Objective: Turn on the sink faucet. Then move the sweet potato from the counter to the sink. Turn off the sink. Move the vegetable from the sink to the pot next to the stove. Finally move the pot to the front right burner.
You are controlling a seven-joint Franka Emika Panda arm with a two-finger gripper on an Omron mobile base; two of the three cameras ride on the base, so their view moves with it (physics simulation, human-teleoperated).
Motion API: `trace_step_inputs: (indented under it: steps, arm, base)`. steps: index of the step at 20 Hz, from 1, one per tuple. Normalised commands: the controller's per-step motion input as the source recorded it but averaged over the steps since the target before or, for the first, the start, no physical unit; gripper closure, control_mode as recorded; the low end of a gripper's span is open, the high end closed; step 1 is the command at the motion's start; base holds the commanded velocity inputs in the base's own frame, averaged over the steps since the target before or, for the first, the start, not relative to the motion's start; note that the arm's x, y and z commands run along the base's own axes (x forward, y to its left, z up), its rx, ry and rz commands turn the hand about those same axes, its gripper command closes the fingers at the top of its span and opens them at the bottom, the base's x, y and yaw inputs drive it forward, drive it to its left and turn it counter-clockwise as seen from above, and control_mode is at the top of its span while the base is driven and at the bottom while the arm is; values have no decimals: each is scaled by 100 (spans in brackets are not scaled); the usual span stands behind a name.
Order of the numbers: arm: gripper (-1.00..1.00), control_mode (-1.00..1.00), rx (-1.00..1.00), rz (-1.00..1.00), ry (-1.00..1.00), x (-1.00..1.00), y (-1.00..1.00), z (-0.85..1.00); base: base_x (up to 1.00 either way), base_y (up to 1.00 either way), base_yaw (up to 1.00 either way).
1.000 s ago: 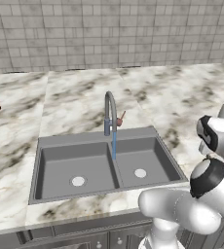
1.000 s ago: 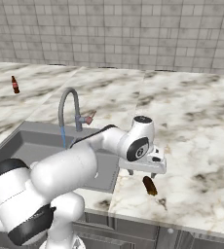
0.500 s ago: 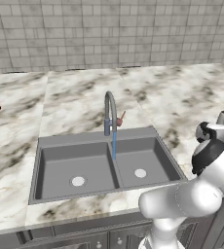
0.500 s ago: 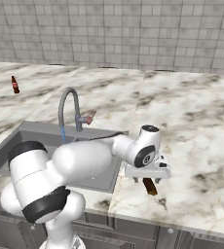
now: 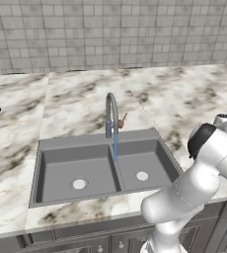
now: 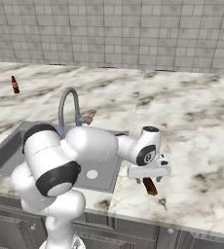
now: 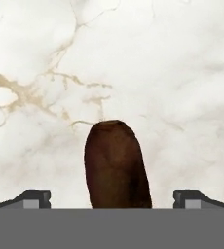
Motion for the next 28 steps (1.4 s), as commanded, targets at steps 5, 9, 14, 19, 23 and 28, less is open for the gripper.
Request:
trace_step_inputs:
  steps: [5, 9, 14, 19, 23, 28]
  arm:
    - [-100, -100, 0, 11, 2, 2, -14, -27]
    - [-100, -100, 0, 8, 2, 0, -10, -35]
    - [100, -100, 0, 2, 2, 0, 0, -31]
    - [100, -100, 0, 0, -1, -2, 30, 8]
    - [100, -100, -1, 4, -1, 0, 86, 42]
    - [100, -100, 0, 9, 0, 15, 100, 25]
  base:
    - [0, 0, 0]
    - [0, 0, 0]
    - [0, 0, 0]
    - [0, 0, 0]
    - [0, 0, 0]
    - [0, 0, 0]
